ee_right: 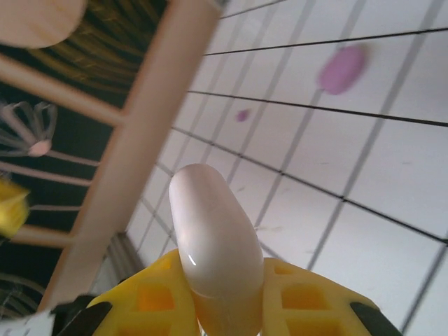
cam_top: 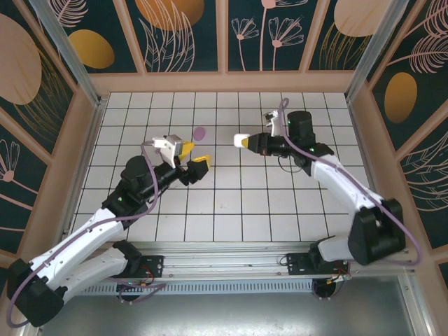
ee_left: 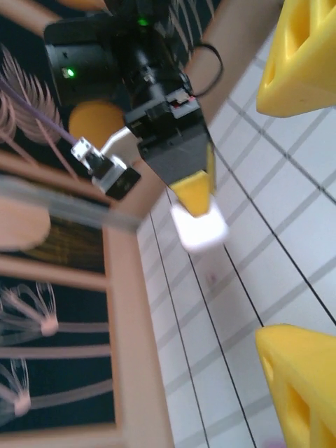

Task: Insert wireless bluetooth earbuds into charging case

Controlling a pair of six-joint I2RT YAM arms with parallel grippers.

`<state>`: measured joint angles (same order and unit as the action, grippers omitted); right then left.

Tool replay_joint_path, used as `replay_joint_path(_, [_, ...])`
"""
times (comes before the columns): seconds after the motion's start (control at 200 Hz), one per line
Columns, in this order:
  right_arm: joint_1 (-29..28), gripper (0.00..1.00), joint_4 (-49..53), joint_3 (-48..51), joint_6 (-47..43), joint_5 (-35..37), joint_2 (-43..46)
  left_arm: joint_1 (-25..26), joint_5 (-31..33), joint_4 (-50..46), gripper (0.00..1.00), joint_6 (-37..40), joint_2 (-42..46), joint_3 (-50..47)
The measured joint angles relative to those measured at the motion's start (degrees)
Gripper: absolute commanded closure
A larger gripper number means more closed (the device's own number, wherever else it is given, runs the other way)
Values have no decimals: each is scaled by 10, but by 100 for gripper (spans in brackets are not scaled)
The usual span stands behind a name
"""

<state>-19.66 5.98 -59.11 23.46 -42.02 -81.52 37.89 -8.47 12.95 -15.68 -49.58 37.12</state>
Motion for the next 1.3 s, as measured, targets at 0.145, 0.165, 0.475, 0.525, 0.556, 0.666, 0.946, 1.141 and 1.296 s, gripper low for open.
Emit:
replay_joint_path(0.145, [14,88,11,-91,-4,22,-148,0,80,-56,22,20,16,-33])
replay_joint_path(0.165, [14,88,11,-107,-5,26,-173,0,86,-61,22,22,16,-36])
replay_joint_path(0.475, [17,88,26,-307,2,16,-443,0,140,-82,22,33,25,-89])
replay_joint_path(0.525, [17,87,31,-330,8,10,-470,0,142,-80,22,33,25,-97])
replay_joint_path(0.556, [17,87,34,-345,9,4,-486,0,144,-80,22,33,25,-103])
replay_joint_path(0.666, [17,87,41,-389,14,-12,-530,0,148,-74,22,32,24,-112])
replay_joint_path(0.946, [14,72,112,-492,19,-21,-590,0,153,-62,22,33,15,-113])
replay_joint_path(1.141, [5,54,189,-535,-1,23,-591,0,159,-58,23,33,7,-113])
replay_joint_path(1.296, [-1,47,236,-564,-11,75,-590,0,165,-59,21,33,7,-113])
